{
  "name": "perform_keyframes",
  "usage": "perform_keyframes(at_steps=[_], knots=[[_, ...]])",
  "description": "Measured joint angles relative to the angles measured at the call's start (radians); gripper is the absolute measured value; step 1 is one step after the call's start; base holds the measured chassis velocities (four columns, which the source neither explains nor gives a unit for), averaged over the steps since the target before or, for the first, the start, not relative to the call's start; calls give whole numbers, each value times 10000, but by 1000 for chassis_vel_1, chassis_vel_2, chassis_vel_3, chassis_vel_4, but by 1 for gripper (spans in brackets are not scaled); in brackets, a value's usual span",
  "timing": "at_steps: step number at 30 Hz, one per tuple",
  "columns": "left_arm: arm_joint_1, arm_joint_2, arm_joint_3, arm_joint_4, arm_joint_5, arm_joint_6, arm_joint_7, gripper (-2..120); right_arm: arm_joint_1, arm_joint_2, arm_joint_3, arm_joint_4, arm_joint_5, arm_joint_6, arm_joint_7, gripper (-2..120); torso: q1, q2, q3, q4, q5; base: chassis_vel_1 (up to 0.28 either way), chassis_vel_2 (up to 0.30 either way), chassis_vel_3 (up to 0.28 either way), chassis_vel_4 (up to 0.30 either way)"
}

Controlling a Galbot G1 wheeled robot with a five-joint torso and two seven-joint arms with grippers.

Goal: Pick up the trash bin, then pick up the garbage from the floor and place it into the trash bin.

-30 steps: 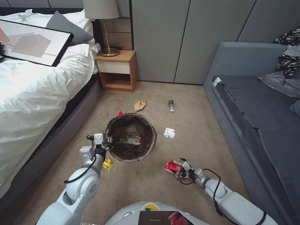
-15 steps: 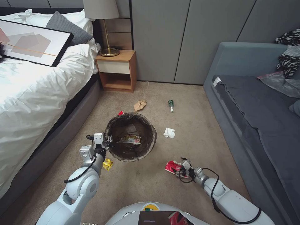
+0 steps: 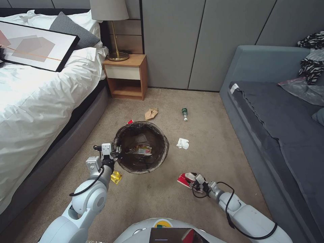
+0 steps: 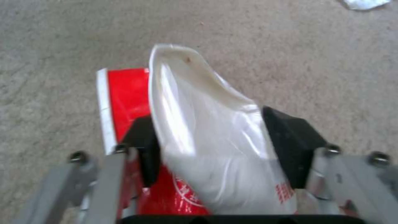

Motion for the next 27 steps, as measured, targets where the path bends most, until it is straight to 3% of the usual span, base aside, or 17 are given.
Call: perform_keyframes(at_steps=[9, 15, 16, 27], knots=[[-51, 21, 23, 16, -57, -4, -17, 3, -14, 163, -91, -88, -105, 4, -43, 18, 0, 0, 0, 0, 0, 0, 0, 0, 0], [-60, 33, 22, 15, -75, -4, -19, 3, -22, 188, -98, -73, -111, 4, -38, 7, 0, 0, 0, 0, 0, 0, 0, 0, 0], [-62, 35, 21, 16, -79, -4, -20, 3, -23, 190, -97, -62, -112, 4, -32, 0, 0, 0, 0, 0, 1, 0, 0, 0, 0], [-81, 39, 27, 27, -88, -5, -23, 3, -29, 184, -90, 47, -110, 7, 9, 0, 0, 0, 0, 1, 1, 0, 0, 0, 0]])
